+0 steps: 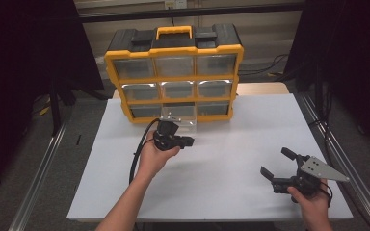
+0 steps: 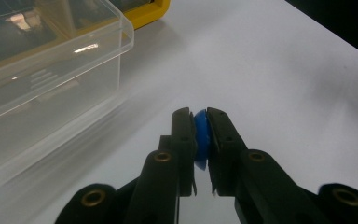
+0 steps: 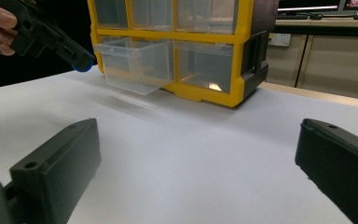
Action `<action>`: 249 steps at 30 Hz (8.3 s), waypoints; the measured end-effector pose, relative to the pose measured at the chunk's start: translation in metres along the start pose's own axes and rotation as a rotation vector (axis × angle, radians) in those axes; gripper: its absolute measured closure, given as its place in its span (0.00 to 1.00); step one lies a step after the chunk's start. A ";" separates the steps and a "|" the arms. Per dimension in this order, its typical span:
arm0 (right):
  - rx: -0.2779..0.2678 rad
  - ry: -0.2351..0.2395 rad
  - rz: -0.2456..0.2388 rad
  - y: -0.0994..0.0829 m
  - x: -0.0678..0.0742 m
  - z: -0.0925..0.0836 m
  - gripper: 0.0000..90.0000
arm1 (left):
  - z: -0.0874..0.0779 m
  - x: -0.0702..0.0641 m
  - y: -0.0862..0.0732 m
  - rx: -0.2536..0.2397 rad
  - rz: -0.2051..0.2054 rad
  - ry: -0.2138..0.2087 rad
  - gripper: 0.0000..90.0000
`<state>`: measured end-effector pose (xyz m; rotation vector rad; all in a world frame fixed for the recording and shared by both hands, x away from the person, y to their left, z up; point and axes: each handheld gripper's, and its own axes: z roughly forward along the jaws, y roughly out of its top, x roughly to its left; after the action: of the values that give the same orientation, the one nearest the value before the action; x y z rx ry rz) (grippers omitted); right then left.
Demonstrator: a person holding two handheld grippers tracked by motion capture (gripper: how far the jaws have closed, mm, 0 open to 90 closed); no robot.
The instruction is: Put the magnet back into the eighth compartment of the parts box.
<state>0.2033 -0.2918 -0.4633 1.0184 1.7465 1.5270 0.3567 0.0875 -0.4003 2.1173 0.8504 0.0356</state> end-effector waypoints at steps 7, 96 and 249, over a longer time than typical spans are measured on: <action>0.000 0.001 0.002 0.000 0.001 0.000 0.00 | -0.002 0.000 0.005 0.006 0.006 0.002 0.91; 0.000 -0.001 0.011 -0.001 0.000 0.000 0.00 | -0.022 0.024 0.061 0.049 0.011 0.078 0.91; -0.004 0.004 0.009 -0.001 0.000 -0.001 0.00 | 0.008 0.063 0.058 0.001 -0.117 0.243 0.68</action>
<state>0.2025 -0.2928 -0.4637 1.0231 1.7427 1.5385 0.4398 0.0945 -0.3803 2.0877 1.1153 0.2351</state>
